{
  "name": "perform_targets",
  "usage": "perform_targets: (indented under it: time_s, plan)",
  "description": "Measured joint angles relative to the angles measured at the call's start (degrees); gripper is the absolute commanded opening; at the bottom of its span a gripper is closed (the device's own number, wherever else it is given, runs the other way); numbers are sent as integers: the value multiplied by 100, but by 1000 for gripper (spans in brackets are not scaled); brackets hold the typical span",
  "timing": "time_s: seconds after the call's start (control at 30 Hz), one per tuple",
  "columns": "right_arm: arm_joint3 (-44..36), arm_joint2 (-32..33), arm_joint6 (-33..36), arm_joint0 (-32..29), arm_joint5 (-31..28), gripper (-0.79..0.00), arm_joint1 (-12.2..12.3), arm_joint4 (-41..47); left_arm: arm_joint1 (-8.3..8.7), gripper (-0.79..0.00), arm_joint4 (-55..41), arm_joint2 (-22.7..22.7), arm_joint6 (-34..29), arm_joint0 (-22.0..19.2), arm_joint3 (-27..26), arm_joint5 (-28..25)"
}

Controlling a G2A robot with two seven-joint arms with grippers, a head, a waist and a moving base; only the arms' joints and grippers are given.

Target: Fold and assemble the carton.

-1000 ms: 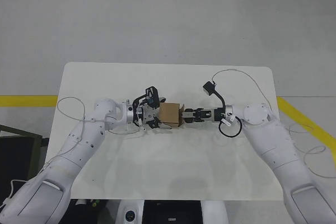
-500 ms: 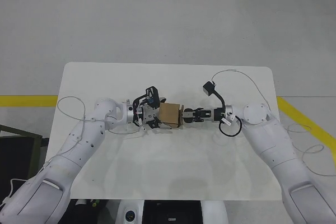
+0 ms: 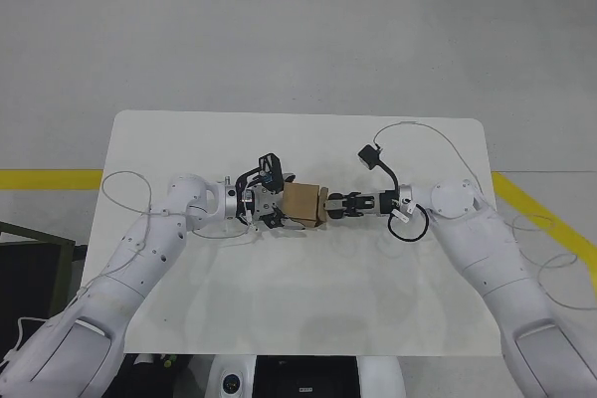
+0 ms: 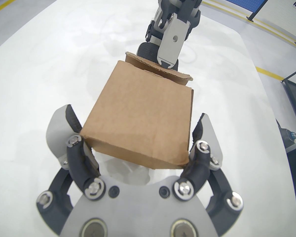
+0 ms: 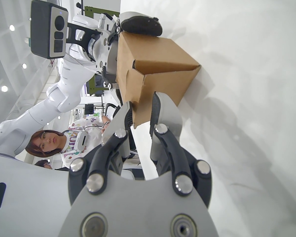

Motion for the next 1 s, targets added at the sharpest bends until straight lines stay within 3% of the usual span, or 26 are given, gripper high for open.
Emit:
perform_targets:
  time_s: [1.0]
  plan:
    - [-100, -153, -17, 243, 29, -653, -34, -499, 12, 0, -33, -4, -5, 1, -38, 0]
